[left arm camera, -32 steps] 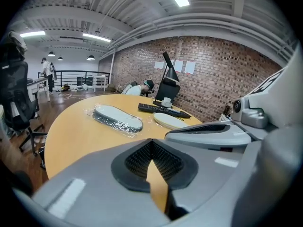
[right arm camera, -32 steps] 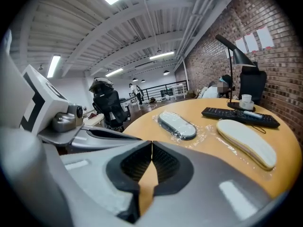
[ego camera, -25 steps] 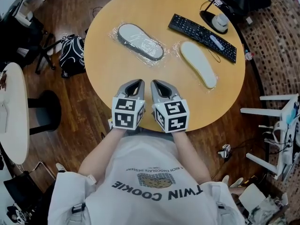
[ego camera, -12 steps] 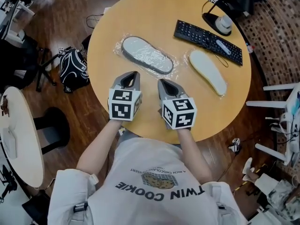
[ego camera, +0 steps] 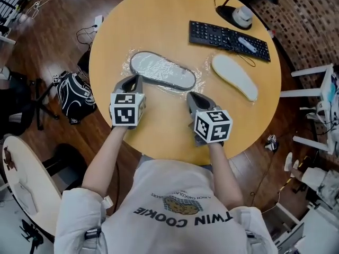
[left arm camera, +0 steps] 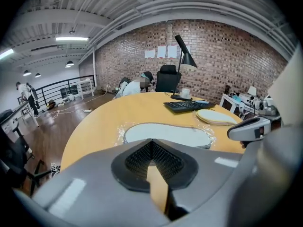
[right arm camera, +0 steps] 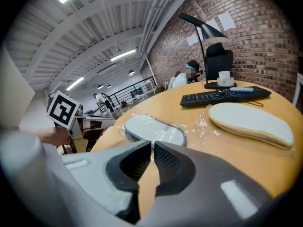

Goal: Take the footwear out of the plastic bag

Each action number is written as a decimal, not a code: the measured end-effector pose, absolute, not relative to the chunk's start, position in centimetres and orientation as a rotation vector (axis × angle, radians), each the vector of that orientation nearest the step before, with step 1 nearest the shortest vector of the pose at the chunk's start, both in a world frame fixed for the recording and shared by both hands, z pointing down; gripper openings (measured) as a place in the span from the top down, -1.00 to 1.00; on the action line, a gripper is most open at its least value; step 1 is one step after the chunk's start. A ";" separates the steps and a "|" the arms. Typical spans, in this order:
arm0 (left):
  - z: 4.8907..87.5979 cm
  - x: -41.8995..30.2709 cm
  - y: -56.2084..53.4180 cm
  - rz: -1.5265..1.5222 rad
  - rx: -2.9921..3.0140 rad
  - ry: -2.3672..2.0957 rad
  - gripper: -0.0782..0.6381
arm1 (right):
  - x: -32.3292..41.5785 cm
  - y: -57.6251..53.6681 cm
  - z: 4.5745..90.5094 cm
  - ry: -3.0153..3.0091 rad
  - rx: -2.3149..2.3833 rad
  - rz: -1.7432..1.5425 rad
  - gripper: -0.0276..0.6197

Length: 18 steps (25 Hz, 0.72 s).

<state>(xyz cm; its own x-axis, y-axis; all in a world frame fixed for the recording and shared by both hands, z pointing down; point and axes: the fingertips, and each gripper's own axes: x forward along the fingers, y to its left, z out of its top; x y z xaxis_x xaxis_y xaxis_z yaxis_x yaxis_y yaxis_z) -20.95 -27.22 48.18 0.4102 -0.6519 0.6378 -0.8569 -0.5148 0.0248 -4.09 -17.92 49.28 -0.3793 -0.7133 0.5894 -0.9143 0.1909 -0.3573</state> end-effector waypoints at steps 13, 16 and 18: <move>52.5 -24.2 -33.5 0.999 2.304 -1.287 0.77 | 0.2 -19.5 51.5 -2.064 1.697 1.122 0.85; 53.4 -24.3 -34.0 1.033 2.296 -1.276 0.77 | 0.1 -19.9 52.0 -2.065 1.685 1.152 0.83; 53.8 -24.4 -34.2 1.049 2.290 -1.273 0.77 | 0.1 -20.1 52.3 -2.066 1.681 1.173 0.82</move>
<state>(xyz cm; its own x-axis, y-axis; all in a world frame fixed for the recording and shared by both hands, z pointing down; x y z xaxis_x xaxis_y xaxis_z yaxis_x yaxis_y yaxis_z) -24.37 -34.23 53.85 0.3340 -0.5968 0.7296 -0.8302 -0.5528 -0.0722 0.08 -20.13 52.28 -0.3151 -0.7167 0.6221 -0.9016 0.0214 -0.4320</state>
